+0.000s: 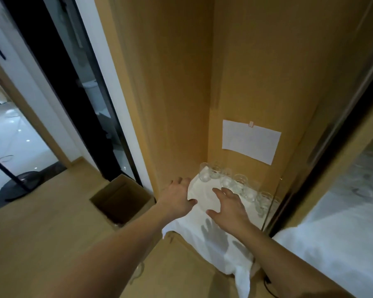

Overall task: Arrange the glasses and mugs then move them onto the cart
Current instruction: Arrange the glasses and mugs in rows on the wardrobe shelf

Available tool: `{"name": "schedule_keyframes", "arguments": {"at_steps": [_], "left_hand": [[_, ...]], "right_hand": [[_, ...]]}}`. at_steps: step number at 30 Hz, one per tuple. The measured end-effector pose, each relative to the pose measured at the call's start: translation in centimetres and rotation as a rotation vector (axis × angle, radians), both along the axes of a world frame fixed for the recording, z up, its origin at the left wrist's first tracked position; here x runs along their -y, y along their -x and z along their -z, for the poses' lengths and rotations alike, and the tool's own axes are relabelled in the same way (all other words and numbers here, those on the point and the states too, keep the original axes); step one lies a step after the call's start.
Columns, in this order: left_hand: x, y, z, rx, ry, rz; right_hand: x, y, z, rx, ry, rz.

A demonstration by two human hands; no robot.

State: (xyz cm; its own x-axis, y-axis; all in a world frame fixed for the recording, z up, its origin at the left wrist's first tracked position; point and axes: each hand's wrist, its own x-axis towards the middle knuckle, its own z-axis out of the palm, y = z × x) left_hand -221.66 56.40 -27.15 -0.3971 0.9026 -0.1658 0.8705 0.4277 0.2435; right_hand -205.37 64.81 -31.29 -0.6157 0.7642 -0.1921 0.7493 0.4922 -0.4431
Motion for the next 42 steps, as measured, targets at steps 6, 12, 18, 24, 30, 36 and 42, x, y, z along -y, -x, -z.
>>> {"name": "schedule_keyframes", "arguments": {"at_steps": [6, 12, 18, 24, 30, 36, 42], "left_hand": [[-3.7, 2.1, 1.2, 0.006, 0.008, 0.007], [-5.4, 4.7, 2.7, 0.035, 0.028, 0.034], [-8.0, 9.4, 2.7, 0.064, -0.01, 0.094], [-9.3, 14.5, 2.2, 0.075, 0.019, 0.189], [-9.7, 18.4, 2.8, 0.067, 0.041, 0.26], [-11.4, 20.0, 3.8, 0.076, 0.035, 0.35], [-14.6, 19.9, 5.7, 0.159, 0.07, 0.358]], "right_hand": [[-3.2, 2.0, 0.7, 0.007, 0.012, -0.005], [-4.6, 4.3, 1.5, 0.027, 0.039, 0.026], [-5.9, 7.7, 1.8, 0.002, 0.028, 0.133], [-5.6, 12.6, 1.9, -0.027, 0.027, 0.218], [-3.9, 16.1, 3.4, -0.006, 0.098, 0.302], [-3.7, 17.5, 3.8, 0.005, 0.102, 0.396], [-6.9, 16.9, 4.7, 0.07, 0.111, 0.425]]}}
